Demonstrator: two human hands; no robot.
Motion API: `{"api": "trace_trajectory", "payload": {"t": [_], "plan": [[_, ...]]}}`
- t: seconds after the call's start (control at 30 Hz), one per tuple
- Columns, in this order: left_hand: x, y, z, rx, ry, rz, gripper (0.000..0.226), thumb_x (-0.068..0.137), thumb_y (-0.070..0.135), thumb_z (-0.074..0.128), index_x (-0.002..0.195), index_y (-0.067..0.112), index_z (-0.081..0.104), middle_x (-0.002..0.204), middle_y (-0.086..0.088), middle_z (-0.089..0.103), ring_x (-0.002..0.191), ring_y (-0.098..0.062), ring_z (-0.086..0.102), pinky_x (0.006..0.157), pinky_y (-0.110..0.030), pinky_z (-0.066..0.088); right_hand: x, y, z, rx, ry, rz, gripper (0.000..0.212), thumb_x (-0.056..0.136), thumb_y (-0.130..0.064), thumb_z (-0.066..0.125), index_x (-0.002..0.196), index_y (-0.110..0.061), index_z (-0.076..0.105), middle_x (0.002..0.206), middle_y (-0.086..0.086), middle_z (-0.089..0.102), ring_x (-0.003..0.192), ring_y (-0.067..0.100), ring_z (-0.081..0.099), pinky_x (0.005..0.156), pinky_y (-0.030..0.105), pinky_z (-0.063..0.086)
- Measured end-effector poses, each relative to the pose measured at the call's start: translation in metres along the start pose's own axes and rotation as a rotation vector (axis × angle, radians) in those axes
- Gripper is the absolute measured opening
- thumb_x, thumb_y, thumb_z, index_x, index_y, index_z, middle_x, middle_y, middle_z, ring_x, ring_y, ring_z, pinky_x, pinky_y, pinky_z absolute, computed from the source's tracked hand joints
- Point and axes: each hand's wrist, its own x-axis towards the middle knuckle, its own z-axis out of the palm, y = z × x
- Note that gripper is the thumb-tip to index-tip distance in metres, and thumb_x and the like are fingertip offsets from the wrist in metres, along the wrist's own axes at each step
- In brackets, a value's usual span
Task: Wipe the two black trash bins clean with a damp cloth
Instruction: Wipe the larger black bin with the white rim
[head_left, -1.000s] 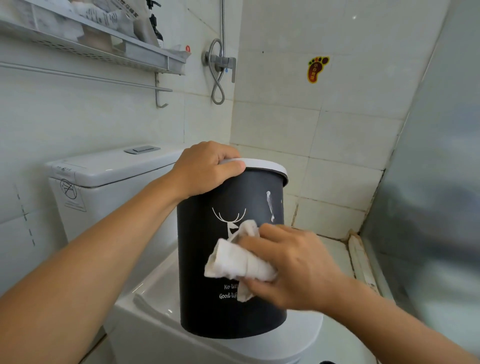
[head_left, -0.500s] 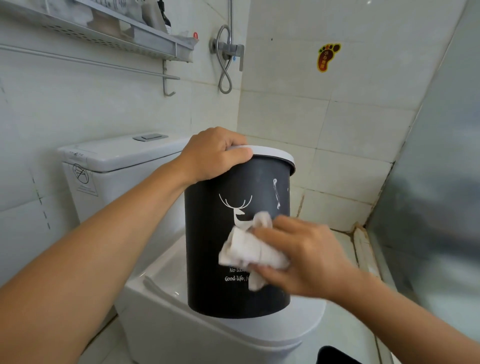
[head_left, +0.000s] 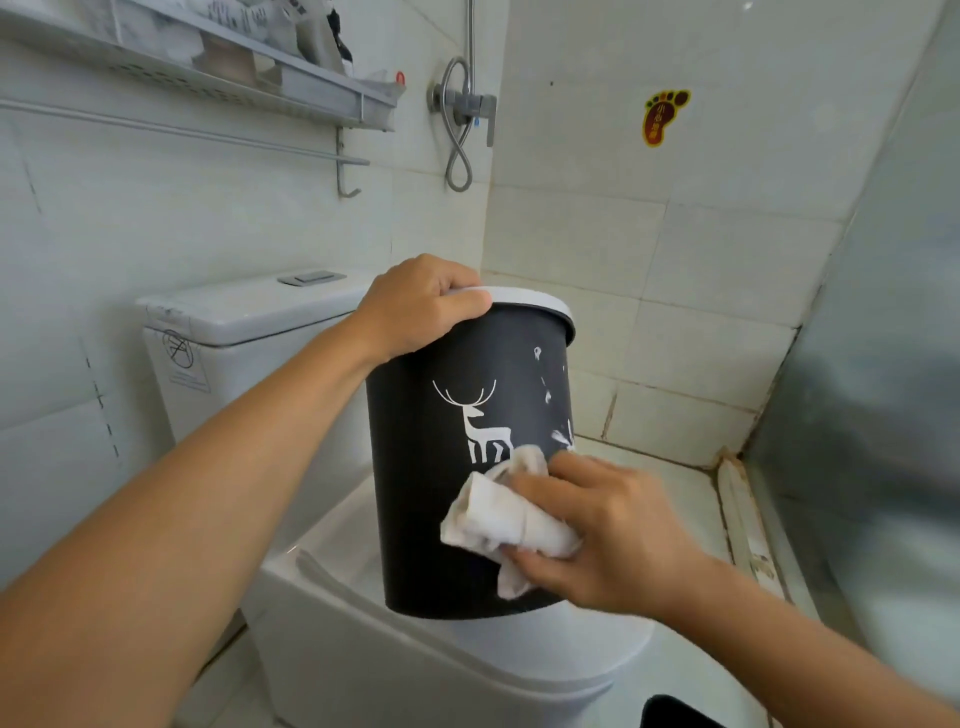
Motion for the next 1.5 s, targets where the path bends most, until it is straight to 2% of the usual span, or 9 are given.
{"api": "trace_trajectory", "payload": {"t": [0.2,0.47,0.6,0.73,0.9,1.03,1.13,1.27,1.5], "plan": [[0.000,0.013,0.004,0.018,-0.013,0.035,0.041,0.087,0.041,0.056,0.064,0.012,0.038,0.060,0.003,0.034,0.063,-0.017,0.033,0.067,-0.038,0.029,0.057,0.022,-0.005,0.062,0.236,0.345,0.040,0.084,-0.058,0.066,0.116,-0.034,0.073,0.085,-0.009,0.056,0.067,0.016,0.058,0.056,0.037,0.052],[0.000,0.004,0.000,-0.042,-0.011,-0.037,0.043,0.082,0.046,0.057,0.066,0.008,0.047,0.061,0.002,0.038,0.063,-0.018,0.037,0.070,-0.039,0.030,-0.028,-0.024,0.007,-0.008,-0.090,-0.070,0.048,0.081,-0.056,0.074,0.118,-0.025,0.071,0.091,-0.004,0.060,0.071,0.022,0.055,0.051,0.034,0.048],[-0.002,0.011,0.002,-0.017,-0.019,-0.008,0.041,0.082,0.046,0.056,0.065,0.012,0.042,0.060,0.003,0.034,0.064,-0.018,0.034,0.069,-0.039,0.029,-0.033,-0.022,0.008,-0.082,-0.104,-0.157,0.049,0.079,-0.055,0.076,0.117,-0.025,0.072,0.092,-0.001,0.059,0.070,0.024,0.055,0.049,0.031,0.045],[-0.006,0.016,0.000,-0.060,-0.063,0.039,0.041,0.086,0.039,0.057,0.062,0.014,0.035,0.062,-0.003,0.030,0.064,-0.020,0.029,0.067,-0.039,0.025,0.003,-0.004,-0.001,-0.037,0.044,0.042,0.047,0.083,-0.057,0.070,0.119,-0.028,0.074,0.087,-0.003,0.057,0.068,0.024,0.058,0.051,0.028,0.042],[-0.007,0.015,-0.002,-0.107,-0.078,0.033,0.047,0.084,0.046,0.060,0.060,0.010,0.041,0.066,-0.018,0.033,0.066,-0.024,0.032,0.067,-0.043,0.027,0.066,0.028,-0.011,0.084,0.265,0.349,0.041,0.080,-0.060,0.065,0.108,-0.031,0.074,0.083,-0.009,0.055,0.069,0.018,0.059,0.059,0.038,0.052],[-0.009,0.009,-0.005,-0.176,-0.086,0.040,0.045,0.083,0.047,0.061,0.057,0.014,0.046,0.060,0.001,0.035,0.064,-0.020,0.034,0.066,-0.041,0.027,0.078,0.029,-0.013,0.121,0.318,0.415,0.030,0.082,-0.055,0.068,0.098,-0.030,0.071,0.079,-0.013,0.052,0.069,0.014,0.056,0.061,0.038,0.052],[-0.008,0.007,-0.005,-0.195,-0.085,0.035,0.040,0.081,0.047,0.061,0.053,0.022,0.046,0.059,0.005,0.035,0.063,-0.018,0.033,0.068,-0.038,0.026,0.052,0.007,-0.014,0.115,0.174,0.265,0.029,0.083,-0.056,0.065,0.101,-0.033,0.065,0.081,-0.010,0.055,0.070,0.020,0.060,0.059,0.036,0.051],[-0.008,0.000,-0.006,-0.225,-0.077,0.011,0.045,0.081,0.046,0.061,0.061,0.010,0.042,0.063,-0.002,0.035,0.065,-0.020,0.035,0.070,-0.041,0.027,0.008,-0.017,-0.008,0.105,-0.085,0.006,0.040,0.082,-0.055,0.071,0.118,-0.037,0.070,0.085,-0.012,0.058,0.071,0.012,0.055,0.057,0.025,0.044],[-0.009,0.011,-0.002,-0.177,-0.107,0.053,0.046,0.081,0.054,0.060,0.061,0.014,0.053,0.061,0.002,0.041,0.064,-0.018,0.038,0.069,-0.038,0.030,0.075,0.035,-0.017,0.101,0.304,0.427,0.034,0.081,-0.060,0.062,0.079,-0.026,0.060,0.070,-0.011,0.052,0.063,0.017,0.054,0.056,0.035,0.045]]}}
